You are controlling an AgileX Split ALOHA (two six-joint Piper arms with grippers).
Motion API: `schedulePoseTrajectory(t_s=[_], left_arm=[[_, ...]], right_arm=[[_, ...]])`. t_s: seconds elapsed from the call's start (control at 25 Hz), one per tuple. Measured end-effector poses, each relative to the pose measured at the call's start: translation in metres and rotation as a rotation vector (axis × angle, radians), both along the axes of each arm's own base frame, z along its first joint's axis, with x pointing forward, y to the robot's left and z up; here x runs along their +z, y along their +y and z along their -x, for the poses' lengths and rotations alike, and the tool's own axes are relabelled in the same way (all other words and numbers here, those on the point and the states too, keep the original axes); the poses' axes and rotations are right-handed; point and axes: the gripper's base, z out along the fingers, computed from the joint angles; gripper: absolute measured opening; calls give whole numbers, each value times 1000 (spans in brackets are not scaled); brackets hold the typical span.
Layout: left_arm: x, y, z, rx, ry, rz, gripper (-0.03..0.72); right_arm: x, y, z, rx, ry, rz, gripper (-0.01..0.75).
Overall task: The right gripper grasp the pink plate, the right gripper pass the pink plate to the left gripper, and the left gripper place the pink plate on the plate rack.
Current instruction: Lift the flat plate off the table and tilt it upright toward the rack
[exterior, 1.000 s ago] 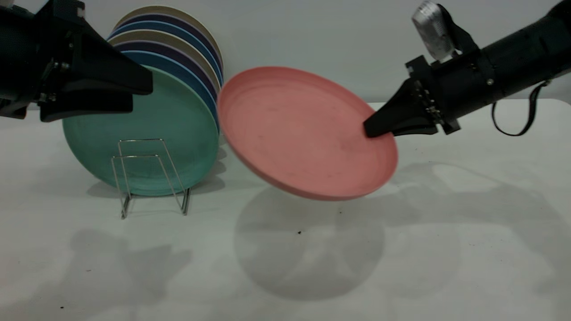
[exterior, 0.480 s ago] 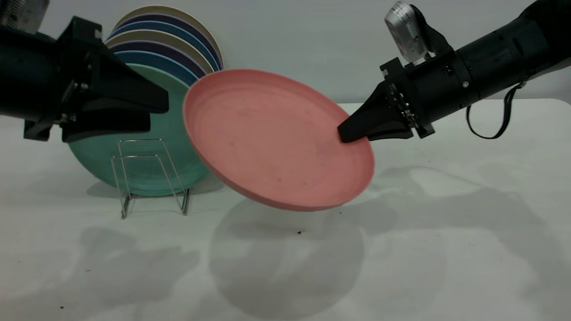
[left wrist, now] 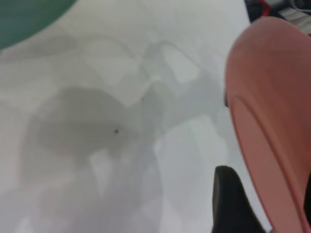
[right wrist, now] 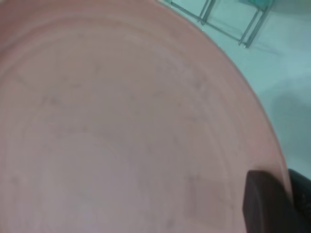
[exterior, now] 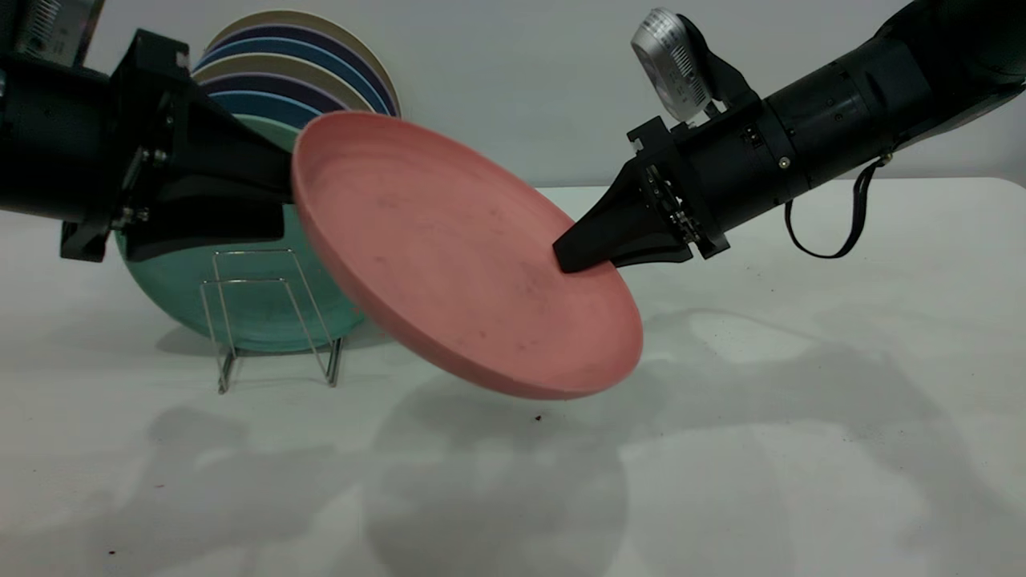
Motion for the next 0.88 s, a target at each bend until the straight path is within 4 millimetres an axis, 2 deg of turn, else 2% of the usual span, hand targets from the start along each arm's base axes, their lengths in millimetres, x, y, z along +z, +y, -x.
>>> schedulePoseTrajectory(t_s=[0.4, 0.88], left_arm=[[1, -3, 2, -42, -1, 18, 402], [-1, 0, 2, -38, 1, -22, 402]], right_arm=[[-7, -30, -14, -119, -22, 100, 16], [-5, -23, -9, -74, 0, 64, 17]])
